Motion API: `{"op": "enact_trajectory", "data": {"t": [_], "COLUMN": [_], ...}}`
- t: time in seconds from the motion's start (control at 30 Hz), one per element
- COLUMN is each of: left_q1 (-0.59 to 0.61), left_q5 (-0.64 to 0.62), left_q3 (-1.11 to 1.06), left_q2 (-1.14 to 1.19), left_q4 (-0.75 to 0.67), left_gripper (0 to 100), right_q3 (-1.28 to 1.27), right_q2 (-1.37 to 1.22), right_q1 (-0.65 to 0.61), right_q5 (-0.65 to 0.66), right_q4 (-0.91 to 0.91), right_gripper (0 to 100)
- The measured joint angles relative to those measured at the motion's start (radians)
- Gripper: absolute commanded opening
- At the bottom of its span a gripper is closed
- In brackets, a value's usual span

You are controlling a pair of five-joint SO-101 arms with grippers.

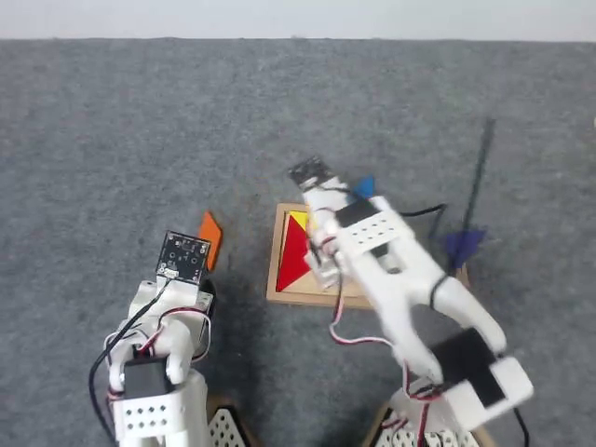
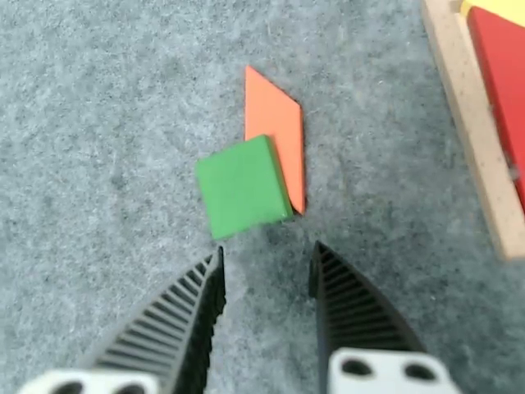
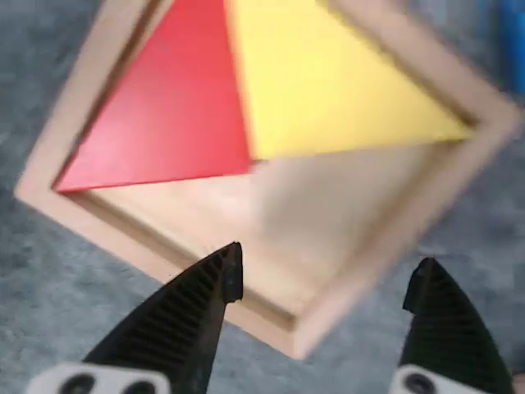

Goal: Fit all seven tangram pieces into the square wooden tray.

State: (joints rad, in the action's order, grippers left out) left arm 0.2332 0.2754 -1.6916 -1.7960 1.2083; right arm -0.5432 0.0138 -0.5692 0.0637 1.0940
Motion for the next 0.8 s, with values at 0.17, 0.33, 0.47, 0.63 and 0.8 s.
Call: {"op": "enact_trajectory", "data": {"t": [0.17, 0.33, 0.47, 0.63, 0.8], "left_q1": [0.0, 0.0, 0.0, 0.0, 0.0], "left_q5": [0.0, 0.0, 0.0, 0.0, 0.0], "left_q3": [0.0, 0.0, 0.0, 0.0, 0.0], "left_q2": [0.0, 0.0, 0.0, 0.0, 0.0], "left_q4": [0.0, 0.0, 0.0, 0.0, 0.0], "left_gripper": [17, 17, 17, 17, 17], "right_q3": [0.117, 0.244, 0.315, 0.364, 0.364], "right_q2": [-0.158, -0.27, -0.281, -0.281, -0.278], "right_q1": [-0.028, -0.035, -0.037, -0.035, -0.038], "right_q5": [-0.02, -0.017, -0.017, -0.017, -0.018], "right_q4": [0.002, 0.018, 0.06, 0.075, 0.094], "right_gripper": [32.2, 32.2, 32.2, 32.2, 32.2]}}
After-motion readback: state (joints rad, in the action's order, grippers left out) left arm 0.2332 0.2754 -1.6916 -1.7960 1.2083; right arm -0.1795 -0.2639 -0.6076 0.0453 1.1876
